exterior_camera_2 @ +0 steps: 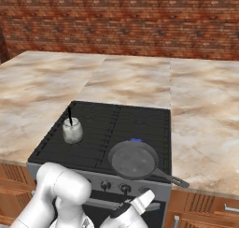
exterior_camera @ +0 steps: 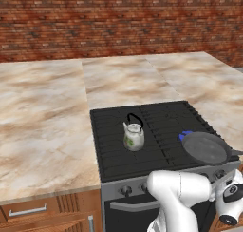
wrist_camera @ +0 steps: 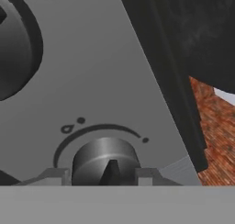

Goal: Pick the pan from the cabinet and place it on the stove. Then turn on the stove burner for the pan.

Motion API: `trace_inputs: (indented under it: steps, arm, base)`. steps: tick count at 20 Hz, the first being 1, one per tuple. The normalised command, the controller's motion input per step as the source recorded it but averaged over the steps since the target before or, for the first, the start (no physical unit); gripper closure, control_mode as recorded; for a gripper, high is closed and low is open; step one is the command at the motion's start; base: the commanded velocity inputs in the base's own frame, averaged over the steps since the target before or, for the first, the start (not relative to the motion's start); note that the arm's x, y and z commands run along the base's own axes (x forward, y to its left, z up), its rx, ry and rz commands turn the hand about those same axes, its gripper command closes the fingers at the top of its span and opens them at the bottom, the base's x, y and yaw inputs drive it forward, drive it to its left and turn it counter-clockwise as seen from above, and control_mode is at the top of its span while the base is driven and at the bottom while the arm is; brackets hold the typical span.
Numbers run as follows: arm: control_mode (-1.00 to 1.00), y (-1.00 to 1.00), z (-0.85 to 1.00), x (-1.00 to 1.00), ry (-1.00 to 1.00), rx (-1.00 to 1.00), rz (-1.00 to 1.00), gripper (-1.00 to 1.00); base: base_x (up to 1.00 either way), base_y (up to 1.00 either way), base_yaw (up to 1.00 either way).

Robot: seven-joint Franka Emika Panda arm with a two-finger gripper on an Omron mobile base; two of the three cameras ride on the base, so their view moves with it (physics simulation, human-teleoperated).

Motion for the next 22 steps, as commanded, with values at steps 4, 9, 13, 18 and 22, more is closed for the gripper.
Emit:
trace_inputs:
  steps: [4,9,13,18,22]
  arm:
    - [-1.00,0.14,-0.03,0.00,0.10,0.00,0.00,-1.00]
    - [-1.00,0.06,0.00,-0.12,0.09,0.00,0.00,-1.00]
    - [-1.00,0.00,0.05,-0.42,0.04,0.01,0.00,-1.00]
    - [-1.00,0.01,0.16,-0.49,0.01,0.00,0.00,-1.00]
    - [-1.00,0.13,0.40,-0.44,0.00,0.00,0.00,-1.00]
  base:
    - [0.00,0.00,0.00]
    - [0.00,0.00,0.00]
    - [0.00,0.00,0.00]
    - [0.00,0.00,0.00]
    - [0.00,0.00,0.00]
